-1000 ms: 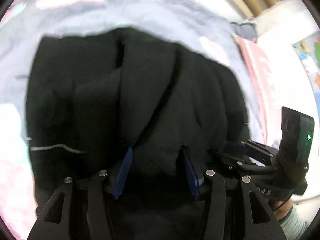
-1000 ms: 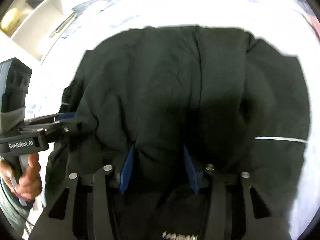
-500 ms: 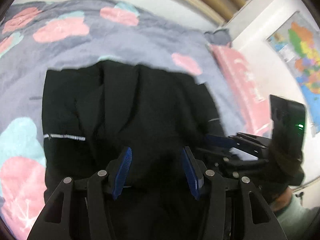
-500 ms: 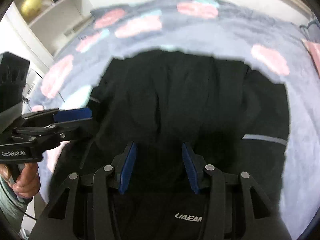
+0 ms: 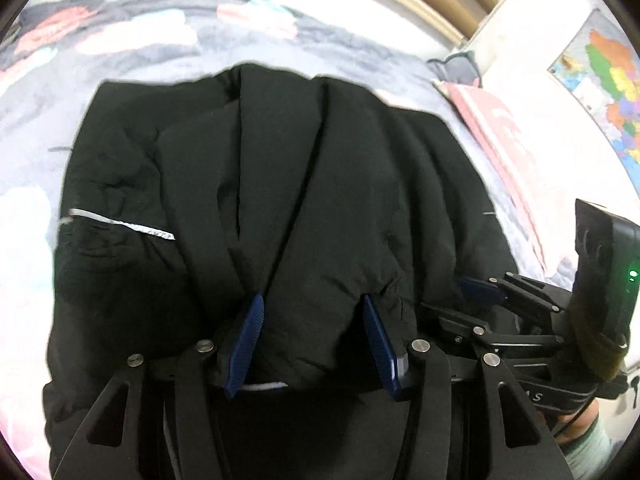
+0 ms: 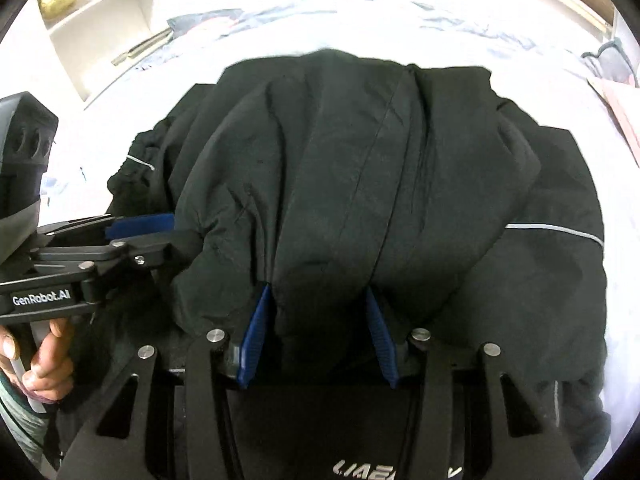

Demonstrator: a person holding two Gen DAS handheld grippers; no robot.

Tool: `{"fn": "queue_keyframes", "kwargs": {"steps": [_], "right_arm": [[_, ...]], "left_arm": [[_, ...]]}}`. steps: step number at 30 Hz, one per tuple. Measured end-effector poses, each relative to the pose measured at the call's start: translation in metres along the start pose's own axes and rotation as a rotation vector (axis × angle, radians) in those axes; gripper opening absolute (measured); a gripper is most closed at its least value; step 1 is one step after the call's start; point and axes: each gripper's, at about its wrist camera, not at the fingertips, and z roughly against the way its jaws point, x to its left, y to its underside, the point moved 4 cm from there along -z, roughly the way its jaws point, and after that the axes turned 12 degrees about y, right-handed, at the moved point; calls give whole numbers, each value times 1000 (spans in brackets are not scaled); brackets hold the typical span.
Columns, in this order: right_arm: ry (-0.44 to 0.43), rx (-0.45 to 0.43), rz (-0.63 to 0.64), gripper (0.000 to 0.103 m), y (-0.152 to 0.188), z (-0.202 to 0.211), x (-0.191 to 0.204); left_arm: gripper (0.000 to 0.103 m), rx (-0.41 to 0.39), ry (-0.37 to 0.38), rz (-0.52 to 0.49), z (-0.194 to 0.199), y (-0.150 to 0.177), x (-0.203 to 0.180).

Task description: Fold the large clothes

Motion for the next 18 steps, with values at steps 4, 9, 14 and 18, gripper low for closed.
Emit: {"fn": "queue_keyframes", "kwargs": {"steps": [4, 9, 14, 18], "right_arm": [[-10, -46, -20, 52, 8, 35, -9], [32, -143, -63, 52, 32, 103, -18], [43, -196, -84, 58, 69, 168, -12], [39, -171, -114, 79, 110, 189, -6]], "left_arm": [[53, -50, -38, -45, 27, 11, -16], [53, -122, -88, -101, 82, 41, -50], [53, -170, -122, -170, 145, 80, -87], [60, -232, -144, -152, 179, 109, -99]]}}
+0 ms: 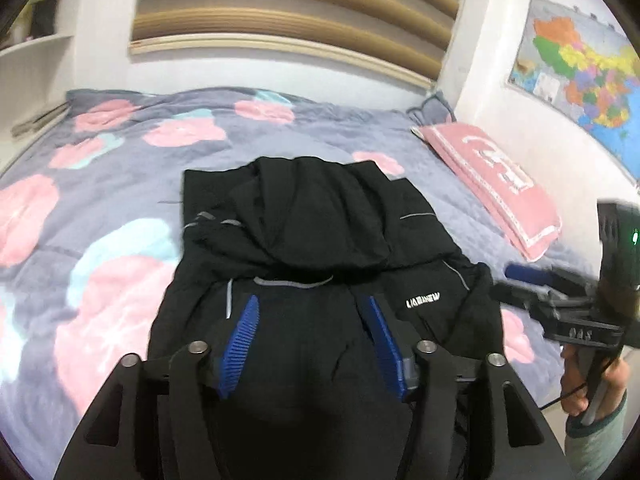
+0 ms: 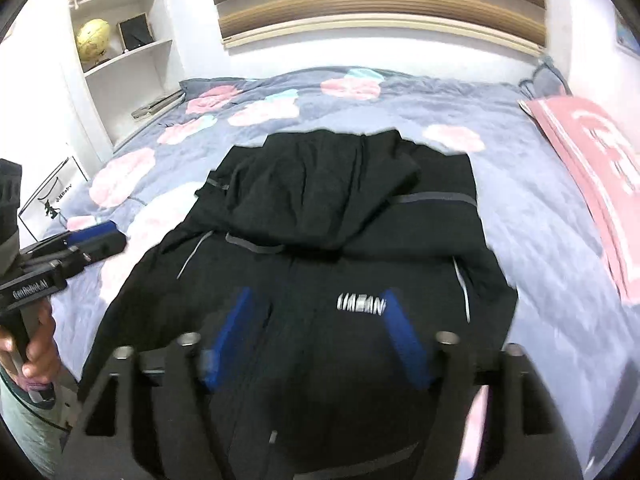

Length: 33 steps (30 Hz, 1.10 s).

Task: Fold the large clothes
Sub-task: 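Release the folded jacket and open both grippers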

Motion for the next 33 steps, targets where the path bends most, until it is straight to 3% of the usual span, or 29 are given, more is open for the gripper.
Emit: {"fn": "queue_keyframes", "kwargs": {"steps": [3, 6, 11, 15, 20, 23, 28, 33], "right_arm": [[3, 72, 12, 79, 34, 0, 6], [32, 130, 38, 79, 64, -10, 20], [122, 143, 75, 78, 80, -29, 39], [296, 128, 161, 49, 82, -57, 53], [319, 118, 156, 20, 87, -58, 48], [373, 57, 132, 19, 88, -25, 26], [487, 18, 36, 17, 101, 37, -45], [566, 101, -119, 17, 141, 71, -136]], "left_arm": [[61, -17, -19, 47, 14, 21, -4], [61, -5, -51, 112, 26, 58, 16], [61, 23, -125, 248, 39, 109, 61], [61, 18, -149, 320, 56, 135, 82], [61, 25, -166, 340, 67, 155, 93], [61, 29, -164, 333, 69, 159, 95], [61, 26, -142, 330, 67, 164, 90], [61, 32, -124, 307, 60, 165, 79]]}}
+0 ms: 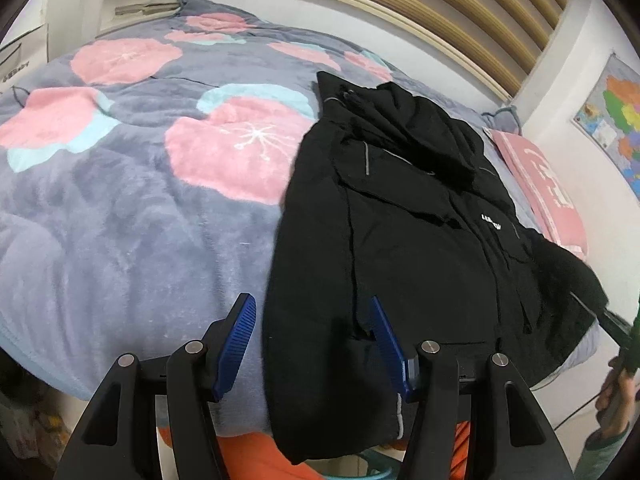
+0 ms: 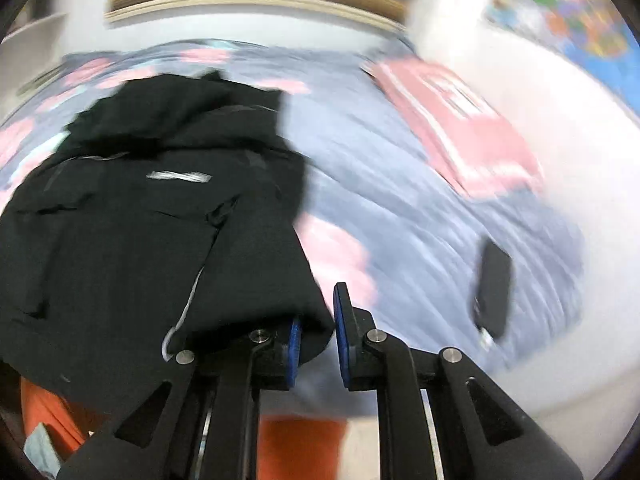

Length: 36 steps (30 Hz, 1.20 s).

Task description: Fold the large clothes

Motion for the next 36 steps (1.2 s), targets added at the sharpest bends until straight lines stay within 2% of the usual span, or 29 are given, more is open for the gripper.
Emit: {"fn": "queue_keyframes", "kwargs": {"steps": [2, 4, 5, 8, 13, 17, 20, 22, 25, 27, 30, 33, 35, 36], "right_arm": [[-62, 75, -46, 27, 18, -16, -22], [-119, 132, -98, 47, 36, -29, -38], [-133, 147, -100, 50, 43, -30, -42], [-173, 151, -100, 52, 56, -25, -51], [-187, 75, -54, 53, 32, 4, -50], [-147, 1, 49, 53, 7, 33, -44], [-69, -11, 111, 53, 0, 49, -59], [-50, -7, 76, 53, -2, 58, -84], [-100, -38, -20, 56, -11, 62, -106], [-183, -55, -78, 56, -20, 53, -97], [-322, -18, -66, 56, -29, 15, -46], [-311, 79, 28, 55, -23, -40, 15], [-245, 176, 58, 54, -9, -82, 39], [-256, 212, 51, 54, -1, -94, 45]], "left_arm": [[61, 8, -3, -5, -3, 0, -1], [61, 16, -12, -7, -5, 0, -1], [61, 20, -19, -8, -6, 0, -1], [61, 30, -44, -22, -7, 1, -1], [61, 35, -52, -26, -6, 1, -1], [61, 11, -4, -6, 0, -4, -5], [61, 13, -21, -43, 0, -7, -13], [61, 20, -29, -69, -1, -8, -17], [61, 25, -11, -85, -7, -11, -24], [61, 15, 13, -87, -12, -15, -31], [61, 18, 30, -70, -23, -20, -37], [61, 39, 43, -48, -37, -20, -35], [60, 125, -17, -17, -58, -14, -24], [60, 160, -26, 1, -66, -10, -18]]}}
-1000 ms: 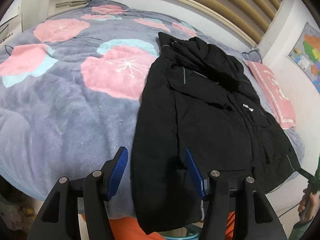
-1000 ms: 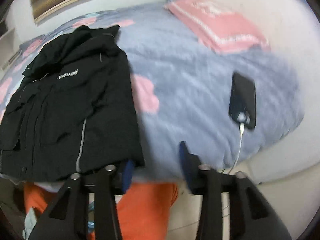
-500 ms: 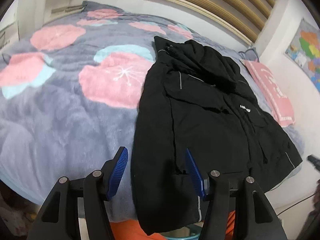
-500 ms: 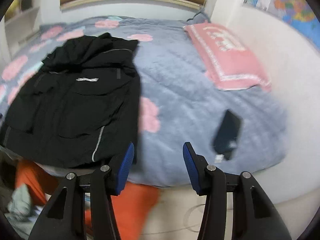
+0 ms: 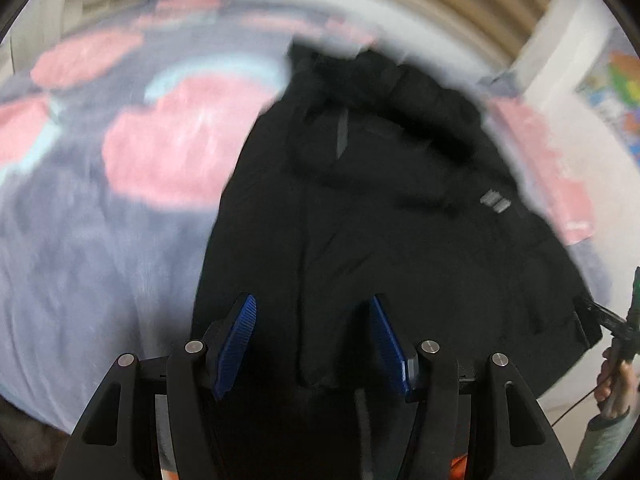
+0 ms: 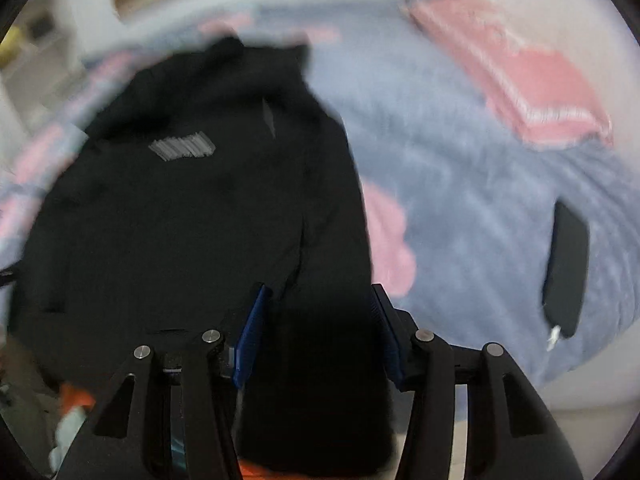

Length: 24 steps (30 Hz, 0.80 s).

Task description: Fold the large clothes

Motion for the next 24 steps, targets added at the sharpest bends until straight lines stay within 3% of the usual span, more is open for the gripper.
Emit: {"fn": "queue_keyframes", "kwargs": {"steps": [3, 7, 10, 14, 20, 24], "right_arm": [[-99, 20, -80, 54, 7, -7, -12], [-145, -28, -108, 56, 8, 19, -36], [-170, -35, -121, 63, 10, 21, -47], [-206, 10, -121, 63, 15, 9, -40], [-211, 16, -71, 64, 11, 5, -20], [-201, 11, -77, 64, 11, 11, -23]], "left_arm": [[60, 2, 28, -10, 2, 2, 2], [61, -87, 28, -93, 42, 2, -3], [61, -105, -7, -29, 57, 5, 22], [60, -45, 69, 106, 42, 18, 50], [61, -39, 108, 77, 34, 17, 35], [61, -67, 40, 61, 43, 14, 28]]}}
